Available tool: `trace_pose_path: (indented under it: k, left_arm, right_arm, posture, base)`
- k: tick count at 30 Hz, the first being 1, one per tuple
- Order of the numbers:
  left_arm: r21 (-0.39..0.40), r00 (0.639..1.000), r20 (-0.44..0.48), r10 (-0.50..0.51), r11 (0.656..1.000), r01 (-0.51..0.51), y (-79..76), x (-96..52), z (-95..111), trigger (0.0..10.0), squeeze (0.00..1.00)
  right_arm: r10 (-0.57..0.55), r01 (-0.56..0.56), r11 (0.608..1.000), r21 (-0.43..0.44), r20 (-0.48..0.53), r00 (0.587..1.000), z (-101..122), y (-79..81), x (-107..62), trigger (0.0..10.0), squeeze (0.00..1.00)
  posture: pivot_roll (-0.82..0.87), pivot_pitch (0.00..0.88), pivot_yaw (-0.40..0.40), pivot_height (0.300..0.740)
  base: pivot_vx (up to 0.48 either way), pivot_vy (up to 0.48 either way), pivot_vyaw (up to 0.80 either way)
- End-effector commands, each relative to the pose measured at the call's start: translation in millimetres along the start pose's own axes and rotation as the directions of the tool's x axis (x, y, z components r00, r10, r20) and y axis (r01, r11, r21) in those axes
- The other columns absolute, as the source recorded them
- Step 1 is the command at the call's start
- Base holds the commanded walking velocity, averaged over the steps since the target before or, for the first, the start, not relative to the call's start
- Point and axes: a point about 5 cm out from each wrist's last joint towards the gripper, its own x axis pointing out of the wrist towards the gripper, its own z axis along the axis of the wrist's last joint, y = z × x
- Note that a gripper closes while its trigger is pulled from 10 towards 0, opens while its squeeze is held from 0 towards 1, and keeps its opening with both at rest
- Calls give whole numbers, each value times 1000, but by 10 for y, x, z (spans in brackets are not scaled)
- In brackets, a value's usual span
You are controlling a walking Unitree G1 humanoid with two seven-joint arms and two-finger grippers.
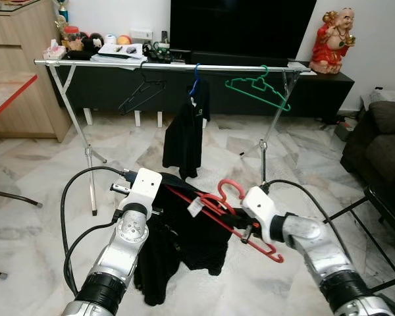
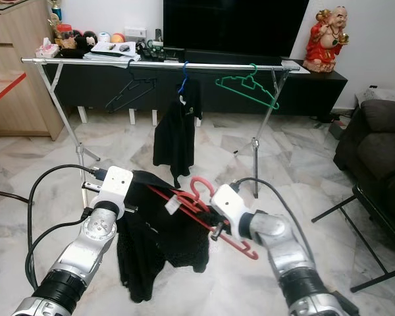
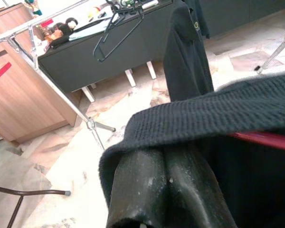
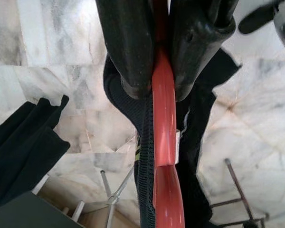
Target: Hang hanger
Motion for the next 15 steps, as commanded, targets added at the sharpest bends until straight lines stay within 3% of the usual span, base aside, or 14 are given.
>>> trace_pose_path:
  k: [1,8,11,15]
  left_arm:
    - [-1,997,-14,80,997,-80,156,44,-15,0,0]
    - [4,997,-12,75,997,-75,166,60,-6,0,0]
    - [4,998,-6,60,998,-60,143,60,1,0,0]
    - [0,998,0,60,998,-60,134,63,14,0,0]
  right_arm:
    - [3,-4,1000,-29,-49,999,-124,-60,-175,0,0]
    - [131,-143,986,-83,-142,981,-298,-21,-379,0,0]
    - [206,-240,964,-116,-246,947,-429,-1,-523,0,0]
    - [196,-231,965,-121,-248,949,-441,-12,-539,0,0]
  posture:
    - [3,0,-105,740]
    - [5,0,-105,740]
    - [2,0,-102,740]
    - [2,0,-104,740]
  base:
    - [0,0,0]
    - [0,0,0]
    - [0,0,0]
    - [0,0,0]
